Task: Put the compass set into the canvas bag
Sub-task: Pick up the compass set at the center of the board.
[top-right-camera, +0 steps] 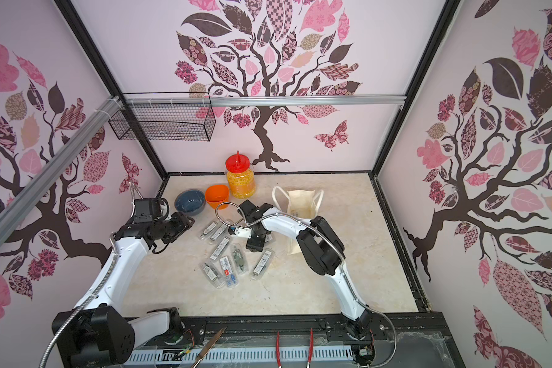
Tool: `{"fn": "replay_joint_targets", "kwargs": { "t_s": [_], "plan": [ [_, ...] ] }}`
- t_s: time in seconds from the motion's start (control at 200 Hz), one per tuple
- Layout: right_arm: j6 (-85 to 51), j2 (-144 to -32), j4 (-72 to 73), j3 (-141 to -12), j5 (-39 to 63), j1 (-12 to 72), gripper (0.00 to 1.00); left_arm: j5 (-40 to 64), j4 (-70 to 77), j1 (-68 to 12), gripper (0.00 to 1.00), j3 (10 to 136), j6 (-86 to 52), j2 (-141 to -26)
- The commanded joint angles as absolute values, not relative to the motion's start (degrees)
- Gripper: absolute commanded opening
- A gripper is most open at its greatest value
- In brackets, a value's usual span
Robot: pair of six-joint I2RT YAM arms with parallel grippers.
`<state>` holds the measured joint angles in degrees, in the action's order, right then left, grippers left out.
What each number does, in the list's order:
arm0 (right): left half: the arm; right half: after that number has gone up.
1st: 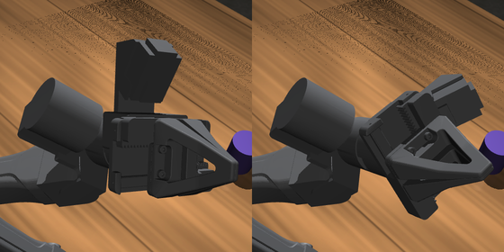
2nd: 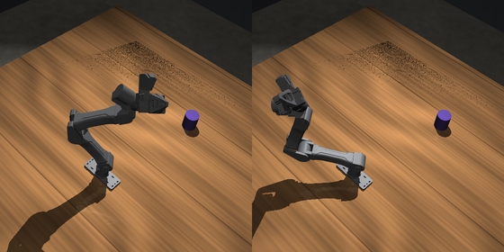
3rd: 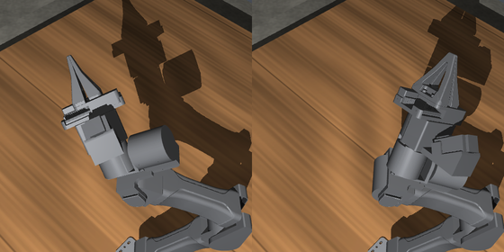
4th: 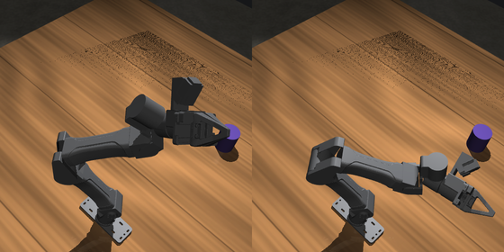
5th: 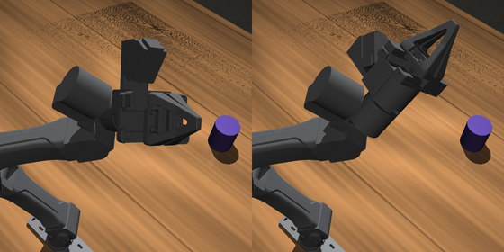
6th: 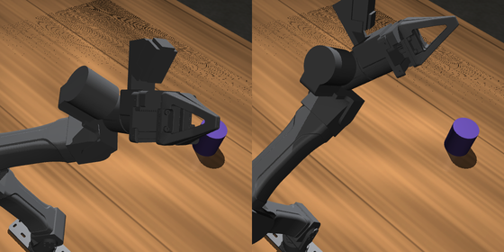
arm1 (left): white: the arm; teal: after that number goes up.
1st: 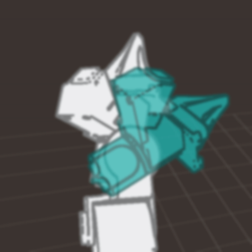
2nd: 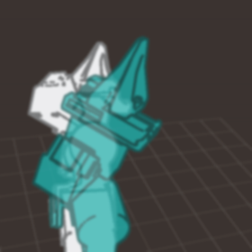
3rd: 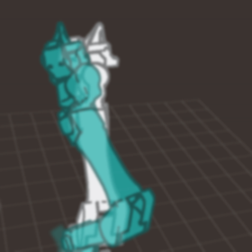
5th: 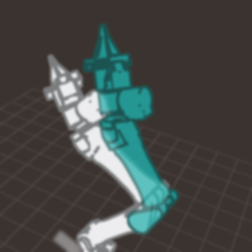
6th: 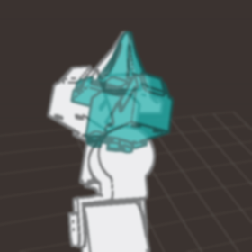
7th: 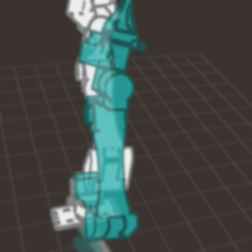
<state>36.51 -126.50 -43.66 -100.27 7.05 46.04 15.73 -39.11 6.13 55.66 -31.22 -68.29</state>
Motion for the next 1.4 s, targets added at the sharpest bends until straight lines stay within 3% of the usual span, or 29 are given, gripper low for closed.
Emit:
{"fn": "replay_joint_targets", "kwargs": {
  "t_s": [0.0,0.18,0.26,0.375,0.75,1.025,1.1,1.185,1.395],
  "plan": [
    [33.0,-129.3,-42.6,-101.4,7.2,46.0,0.64,16.0,-38.2,6.4,0.58,54.0,-31.0,-67.0],
    [31.2,-130.0,-42.5,-101.7,5.6,46.0,0.60,16.0,-38.0,6.4,0.58,53.5,-31.1,-66.6],
    [30.8,-129.6,-42.3,-101.2,4.2,46.1,0.72,16.1,-38.0,6.4,0.58,53.3,-31.1,-66.5],
    [31.1,-127.7,-39.7,-98.3,3.8,46.1,0.74,16.2,-37.6,6.3,0.58,52.7,-31.4,-66.3],
    [23.6,-130.0,-39.6,-101.8,0.0,45.0,0.53,16.4,-37.4,6.3,0.58,52.3,-31.5,-65.7],
    [16.3,-137.4,-43.0,-114.0,-0.5,44.6,0.49,16.8,-37.4,6.4,0.58,52.4,-31.8,-65.7],
    [14.6,-140.6,-46.3,-119.6,-0.7,44.6,0.51,16.7,-37.5,6.4,0.58,52.5,-31.6,-65.6],
    [13.8,-143.4,-48.7,-123.2,-0.6,44.5,0.60,16.7,-37.8,6.4,0.58,52.6,-31.3,-65.6],
    [14.9,-139.1,-49.1,-118.9,-1.0,44.1,0.70,16.8,-37.5,6.4,0.58,52.5,-31.4,-65.6]
  ]
}}
